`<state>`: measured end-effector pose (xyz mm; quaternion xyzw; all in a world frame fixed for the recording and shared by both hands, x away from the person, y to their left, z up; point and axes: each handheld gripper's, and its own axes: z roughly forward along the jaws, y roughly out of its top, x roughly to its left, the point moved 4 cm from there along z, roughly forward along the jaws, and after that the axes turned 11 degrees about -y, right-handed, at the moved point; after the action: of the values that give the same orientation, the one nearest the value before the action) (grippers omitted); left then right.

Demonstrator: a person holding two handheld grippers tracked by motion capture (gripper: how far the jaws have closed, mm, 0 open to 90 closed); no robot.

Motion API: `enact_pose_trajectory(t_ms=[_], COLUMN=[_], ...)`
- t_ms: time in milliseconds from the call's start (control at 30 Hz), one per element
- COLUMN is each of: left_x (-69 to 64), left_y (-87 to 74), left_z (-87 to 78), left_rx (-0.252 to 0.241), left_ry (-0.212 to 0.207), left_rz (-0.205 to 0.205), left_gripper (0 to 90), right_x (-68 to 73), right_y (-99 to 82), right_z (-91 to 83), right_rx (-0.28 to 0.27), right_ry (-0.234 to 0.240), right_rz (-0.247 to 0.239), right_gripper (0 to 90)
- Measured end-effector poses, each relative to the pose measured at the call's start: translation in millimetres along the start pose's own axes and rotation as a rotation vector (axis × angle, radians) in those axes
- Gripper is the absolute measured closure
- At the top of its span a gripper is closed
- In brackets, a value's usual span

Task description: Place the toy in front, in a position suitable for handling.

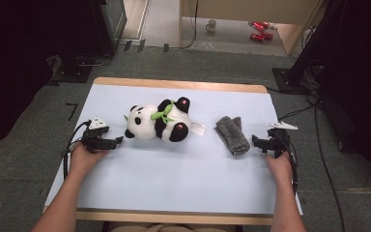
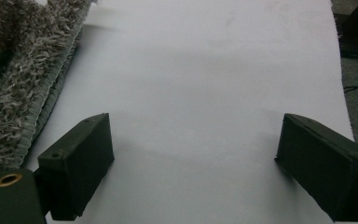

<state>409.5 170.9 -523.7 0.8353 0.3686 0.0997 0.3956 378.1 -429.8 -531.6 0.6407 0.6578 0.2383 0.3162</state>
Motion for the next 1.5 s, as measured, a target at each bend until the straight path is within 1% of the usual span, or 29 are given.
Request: enact_pose_trajectory(t_ms=[433,633,733,767,833,867,900,967,1000,1067,1200,1233,1267,1300,1400,1467,1500], left_x=[-0.3,0.0,1.0,1.0,3.2,5.0,5.2,4.9,4.3,3.8,0.1,-0.8,-2.4,-3.9,-7.0,-8.7,-9.2], left_y=[0.2,1.4,4.0,4.0,4.7,5.2,5.9,6.7,9.1,10.8,19.7,21.4,22.9,24.3,28.0,32.1,33.0], left_z=[-0.2,-0.7,-4.0,-4.0,-6.0,-7.8,-9.3,-10.4,-13.4,-15.0,-23.8,-25.3,-26.3,-27.7,-31.2,-35.3,-36.2], left_rx=[0.003,0.006,0.023,0.023,0.016,0.015,0.019,0.016,0.016,0.012,-0.013,-0.012,-0.010,-0.005,-0.014,-0.018,-0.021], left_ry=[0.003,0.004,-0.009,-0.009,-0.024,-0.031,-0.036,-0.040,-0.043,-0.042,-0.060,-0.065,-0.067,-0.072,-0.083,-0.082,-0.082], left_rz=[0.000,-0.019,-0.078,-0.078,-0.118,-0.149,-0.158,-0.157,-0.146,-0.143,-0.136,-0.133,-0.128,-0.112,-0.100,-0.087,-0.087], left_gripper=[22.7,23.3,23.4,23.6,23.6,23.6,23.5,23.5,23.5,23.6,23.6,23.6,23.6,23.6,23.6,23.6,23.6], right_x=[0.0,-0.1,0.0,0.0,-0.1,0.0,0.0,0.0,0.0,-0.1,0.0,-0.1,0.0,-0.1,0.0,-0.1,0.0], right_y=[0.0,0.0,0.0,0.0,0.0,0.0,0.0,0.0,0.0,0.0,0.0,0.0,0.0,0.0,0.0,0.0,-0.1], right_z=[0.0,0.0,0.0,0.0,0.1,0.0,0.0,0.0,0.0,0.1,0.0,0.1,0.1,0.0,0.1,0.1,0.0], right_rx=[0.000,-0.001,0.000,0.000,-0.001,0.000,0.000,0.000,0.000,-0.001,0.000,-0.001,-0.001,0.000,-0.001,-0.001,0.001], right_ry=[0.000,0.001,0.001,0.001,0.001,0.001,0.001,0.001,0.001,0.001,0.001,0.001,0.001,0.001,0.001,0.001,0.001], right_rz=[0.001,0.001,0.001,0.001,0.001,0.001,0.001,0.001,0.001,0.001,0.001,0.001,0.001,0.001,0.001,0.001,0.003], right_gripper=[9.9,9.9,9.9,9.9,9.9,9.9,9.9,9.9,9.9,9.9,9.9,9.9,9.9,9.9,9.9,9.9,9.9])
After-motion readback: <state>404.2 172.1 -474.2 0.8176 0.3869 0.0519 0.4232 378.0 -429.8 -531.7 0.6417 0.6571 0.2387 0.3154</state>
